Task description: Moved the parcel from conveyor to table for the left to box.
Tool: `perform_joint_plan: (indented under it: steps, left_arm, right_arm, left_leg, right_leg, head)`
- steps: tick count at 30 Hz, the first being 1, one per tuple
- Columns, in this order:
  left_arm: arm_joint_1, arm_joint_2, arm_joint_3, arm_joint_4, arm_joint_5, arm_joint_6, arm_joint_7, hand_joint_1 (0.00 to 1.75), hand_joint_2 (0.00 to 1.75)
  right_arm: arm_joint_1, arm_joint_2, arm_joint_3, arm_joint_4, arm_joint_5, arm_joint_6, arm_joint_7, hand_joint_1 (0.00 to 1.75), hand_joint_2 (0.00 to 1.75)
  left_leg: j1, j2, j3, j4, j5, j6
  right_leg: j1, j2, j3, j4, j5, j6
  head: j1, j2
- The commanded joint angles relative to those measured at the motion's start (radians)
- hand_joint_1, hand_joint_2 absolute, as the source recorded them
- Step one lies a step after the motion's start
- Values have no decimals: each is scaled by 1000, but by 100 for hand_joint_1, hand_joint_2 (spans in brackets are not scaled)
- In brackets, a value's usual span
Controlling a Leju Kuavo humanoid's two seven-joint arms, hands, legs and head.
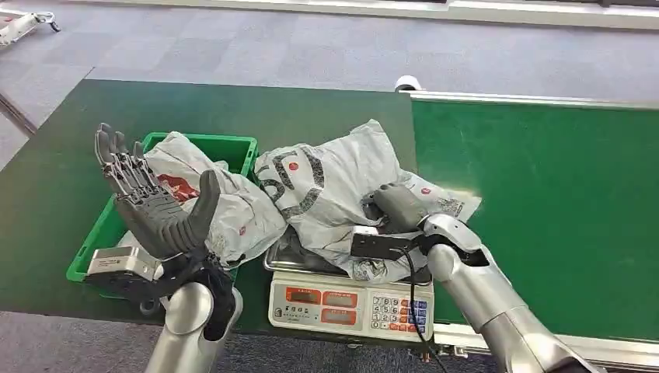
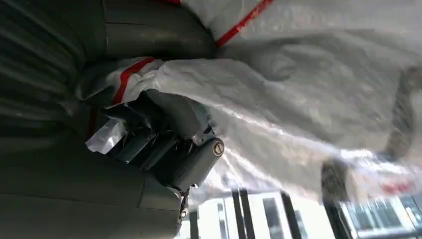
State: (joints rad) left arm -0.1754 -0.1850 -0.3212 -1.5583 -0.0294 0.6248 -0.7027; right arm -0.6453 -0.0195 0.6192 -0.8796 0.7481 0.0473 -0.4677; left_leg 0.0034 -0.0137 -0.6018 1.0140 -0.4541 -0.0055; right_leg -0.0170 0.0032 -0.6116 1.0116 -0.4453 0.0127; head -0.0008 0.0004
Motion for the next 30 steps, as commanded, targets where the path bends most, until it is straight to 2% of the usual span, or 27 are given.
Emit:
perform_joint_plan:
  steps: [1, 3, 7, 9, 10, 12, 13, 14, 18, 21, 24, 25, 26, 27, 28, 29, 30]
  left_arm:
    - [-17, 11, 8, 80, 3, -24, 5, 0, 175]
    - [-18, 10, 10, 81, 3, -28, 5, 0, 175]
    - [-29, 4, 11, 98, 2, -40, 5, 0, 175]
    - [-30, 5, 9, 101, 1, -38, 5, 0, 175]
    - [-29, 1, 11, 104, 7, -42, 5, 0, 175]
    - [-29, 1, 11, 104, 7, -42, 5, 0, 175]
    - [-34, -4, 12, 112, 10, -44, 5, 0, 175]
    - [-33, -4, 13, 112, 10, -44, 5, 0, 175]
    - [-33, -4, 13, 112, 10, -44, 5, 0, 175]
    - [-33, -1, 17, 109, 7, -39, 5, 0, 175]
    - [-29, 0, 23, 111, 14, -50, 5, 0, 175]
    - [-23, -7, 34, 117, 23, -79, 5, 0, 175]
    - [-23, -11, 37, 122, 24, -87, 5, 0, 175]
    - [-23, -17, 44, 137, 23, -106, 5, 0, 175]
    - [-24, -17, 41, 149, 18, -115, 5, 0, 175]
    - [-33, -15, 28, 180, 0, -109, 5, 0, 175]
    - [-33, -15, 28, 180, 0, -109, 5, 0, 175]
  right_arm:
    - [-27, -51, 32, 120, -94, -67, -15, 0, 175]
    - [-10, -56, 17, 75, -118, -81, -47, 0, 175]
    - [87, -77, -83, -124, -285, -72, -154, 0, 175]
    - [107, -80, -101, -161, -312, -71, -163, 0, 175]
    - [146, -62, -162, -218, -378, -117, -210, 0, 175]
    - [146, -62, -162, -218, -378, -117, -210, 0, 175]
    - [182, -64, -186, -270, -396, -144, -221, 0, 175]
    - [207, -58, -214, -302, -422, -166, -227, 0, 0]
    - [207, -58, -214, -302, -422, -166, -227, 0, 0]
    - [254, -61, -253, -366, -486, -152, -230, 0, 0]
    - [289, -67, -289, -422, -506, -195, -230, 0, 0]
    - [332, -65, -336, -484, -529, -280, -230, 0, 0]
    - [351, -70, -352, -508, -539, -299, -230, 0, 0]
    - [383, -62, -386, -544, -534, -407, -230, 0, 0]
    - [405, -59, -409, -572, -550, -462, -230, 0, 0]
    - [461, -65, -440, -634, -570, -541, -230, 0, 175]
    - [461, -65, -440, -634, -570, -541, -230, 0, 175]
  left_leg:
    - [0, -2, 3, -2, 1, 0]
    - [0, -1, 3, -2, 0, 0]
    - [1, -2, 2, -1, 1, 0]
    - [0, -3, 2, -1, 0, 0]
    - [0, -2, 2, -1, 0, 0]
    - [1, -1, 3, -2, 0, 0]
    - [0, -1, 2, -1, 0, 0]
    - [0, -2, 2, -1, 0, 0]
    - [0, -1, 2, -1, 0, 0]
    - [1, 2, 6, -4, 0, 0]
    - [0, -1, 2, -1, 0, 0]
    - [0, -1, 2, -1, 0, 0]
    - [0, -2, 4, -2, 0, 0]
    - [0, -2, 2, -2, 0, 0]
    - [0, -1, 2, -1, 0, 0]
    - [1, -4, 3, -2, 0, 0]
    - [0, -3, 3, -2, 0, 0]
  right_leg:
    - [0, -3, 4, -2, 0, -1]
    - [0, -2, 4, -2, 0, -1]
    - [1, -3, 3, -2, 0, -1]
    - [1, -4, 3, -2, -1, -1]
    - [0, -3, 2, -1, -1, -1]
    - [1, -3, 3, -2, -1, -1]
    - [1, -2, 2, -1, -1, -1]
    - [0, -2, 2, -1, -1, 0]
    - [0, -3, 2, -2, -1, -1]
    - [2, -1, 7, -5, 0, -2]
    - [1, -2, 2, -1, -1, -1]
    - [1, -3, 2, -2, -1, -1]
    - [1, -4, 5, -3, -1, -1]
    - [1, -4, 3, -2, -1, -1]
    - [0, -2, 2, -1, -1, 0]
    - [1, -6, 5, -3, -2, -1]
    - [0, -5, 3, -2, -1, -1]
  head:
    - [0, 0]
    - [0, 0]
    - [0, 0]
    - [0, 0]
    - [0, 0]
    - [0, 0]
    - [0, 0]
    - [0, 0]
    - [0, 0]
    - [0, 0]
    - [0, 0]
    - [0, 0]
    - [0, 0]
    - [0, 0]
    - [0, 0]
    - [0, 0]
    - [0, 0]
